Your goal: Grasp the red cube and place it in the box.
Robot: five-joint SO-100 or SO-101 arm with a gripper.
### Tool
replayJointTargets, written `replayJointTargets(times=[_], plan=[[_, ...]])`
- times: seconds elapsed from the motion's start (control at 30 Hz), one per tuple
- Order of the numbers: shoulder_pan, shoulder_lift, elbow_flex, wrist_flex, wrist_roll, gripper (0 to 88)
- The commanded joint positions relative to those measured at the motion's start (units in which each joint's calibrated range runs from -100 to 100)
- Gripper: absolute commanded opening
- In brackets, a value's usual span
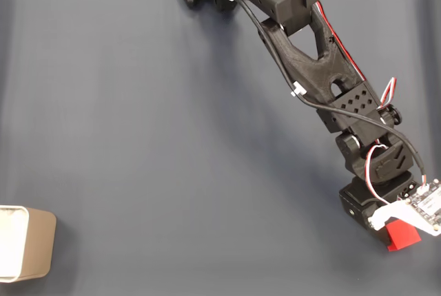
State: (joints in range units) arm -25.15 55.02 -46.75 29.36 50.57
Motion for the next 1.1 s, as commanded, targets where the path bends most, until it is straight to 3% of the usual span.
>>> replayJointTargets(times=[0.0, 1.07], plan=[[-0.8, -1.1, -3.5, -0.3, -0.4, 39.4], [-1.5, -1.9, -2.2, 0.1, -0.4, 35.4]])
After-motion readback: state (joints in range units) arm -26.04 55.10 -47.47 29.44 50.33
